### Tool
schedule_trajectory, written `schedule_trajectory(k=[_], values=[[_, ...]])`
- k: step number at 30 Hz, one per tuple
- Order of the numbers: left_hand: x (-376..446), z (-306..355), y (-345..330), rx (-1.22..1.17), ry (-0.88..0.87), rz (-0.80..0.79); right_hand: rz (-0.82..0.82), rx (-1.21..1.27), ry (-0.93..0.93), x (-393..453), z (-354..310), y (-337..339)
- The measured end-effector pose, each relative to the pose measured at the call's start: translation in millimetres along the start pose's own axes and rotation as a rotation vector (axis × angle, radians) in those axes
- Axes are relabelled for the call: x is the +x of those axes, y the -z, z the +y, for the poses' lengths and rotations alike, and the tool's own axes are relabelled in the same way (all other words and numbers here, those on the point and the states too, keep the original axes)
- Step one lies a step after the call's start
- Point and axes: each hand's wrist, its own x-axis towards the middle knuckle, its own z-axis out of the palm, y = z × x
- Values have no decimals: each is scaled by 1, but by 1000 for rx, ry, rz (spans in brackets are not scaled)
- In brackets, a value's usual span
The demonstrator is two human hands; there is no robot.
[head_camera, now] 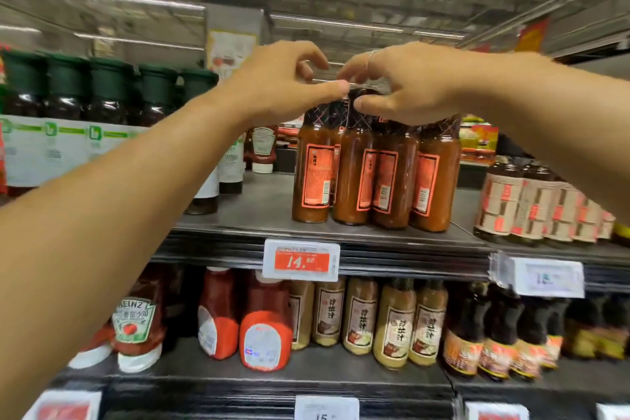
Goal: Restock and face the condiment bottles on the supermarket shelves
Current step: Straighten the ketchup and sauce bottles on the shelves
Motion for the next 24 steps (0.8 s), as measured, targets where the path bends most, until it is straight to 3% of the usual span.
schedule_trajectory(k=[15,24], values=[[21,-3,9,128,-1,-129,-187,226,54,28,32,6],[32,-19,13,-127,-28,-384,-119,215,52,30,31,-5]])
